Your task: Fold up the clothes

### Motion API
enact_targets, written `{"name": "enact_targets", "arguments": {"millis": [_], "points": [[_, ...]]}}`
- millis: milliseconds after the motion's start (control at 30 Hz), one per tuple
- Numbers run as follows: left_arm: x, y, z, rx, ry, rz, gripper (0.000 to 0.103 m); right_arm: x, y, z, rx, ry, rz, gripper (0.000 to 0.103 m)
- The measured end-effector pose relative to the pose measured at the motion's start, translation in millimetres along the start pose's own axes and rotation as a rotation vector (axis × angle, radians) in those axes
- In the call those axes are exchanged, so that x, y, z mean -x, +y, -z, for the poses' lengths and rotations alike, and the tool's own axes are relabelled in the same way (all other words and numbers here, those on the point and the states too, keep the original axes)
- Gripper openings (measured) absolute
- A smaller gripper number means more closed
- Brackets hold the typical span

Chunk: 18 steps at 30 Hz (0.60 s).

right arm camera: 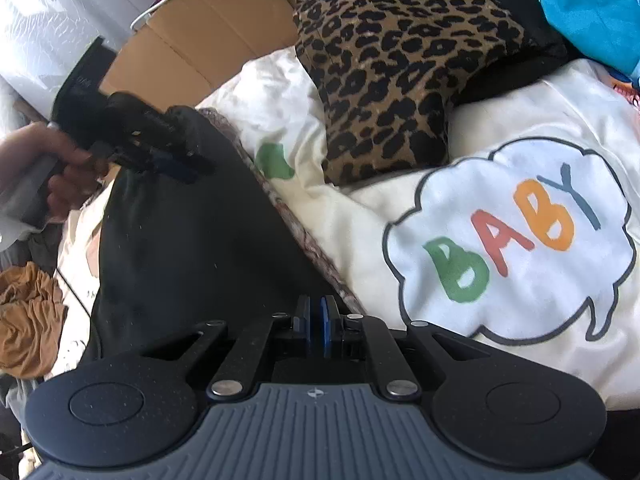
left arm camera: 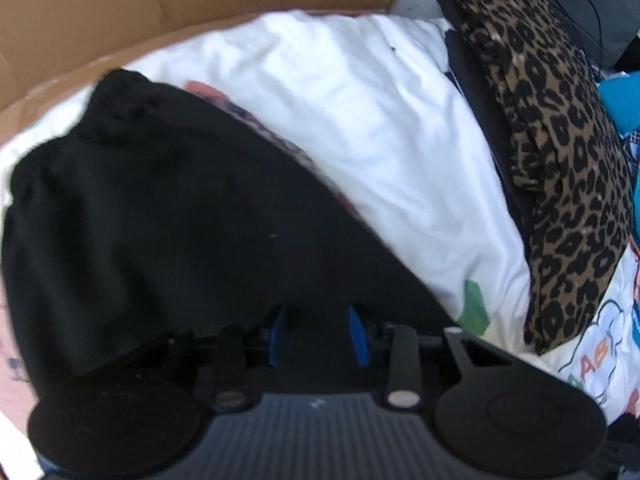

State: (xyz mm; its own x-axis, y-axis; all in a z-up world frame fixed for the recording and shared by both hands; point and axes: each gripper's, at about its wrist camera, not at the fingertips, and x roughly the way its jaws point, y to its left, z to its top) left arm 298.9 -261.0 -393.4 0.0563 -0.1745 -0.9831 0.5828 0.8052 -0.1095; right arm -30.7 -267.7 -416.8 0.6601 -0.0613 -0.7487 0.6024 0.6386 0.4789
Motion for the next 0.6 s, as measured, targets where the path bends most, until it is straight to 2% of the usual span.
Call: {"name": "enact_targets", "arguments": {"millis": [200, 367, 433, 600], "points": [[-9, -4, -10, 0.017, -0.03, -0.012, 0.034, -8, 16, -1, 0.037, 0.023, -0.069, 0.005], [-9, -5, -14, 0.011, -0.056, -0.023, 0.034, -29, 32, -4, 0.081, 0.053, -0.084, 0.005], [-8, -7, -14, -0.002, -0.064, -0.03, 0.034, -36, 33, -5, 0.104, 0.052, -0.054, 0.008], [-7, -7, -19, -0.023, -0.067, -0.033, 0.034, -45, 20, -15, 0.102, 0.038, -0.001, 0.004]]}}
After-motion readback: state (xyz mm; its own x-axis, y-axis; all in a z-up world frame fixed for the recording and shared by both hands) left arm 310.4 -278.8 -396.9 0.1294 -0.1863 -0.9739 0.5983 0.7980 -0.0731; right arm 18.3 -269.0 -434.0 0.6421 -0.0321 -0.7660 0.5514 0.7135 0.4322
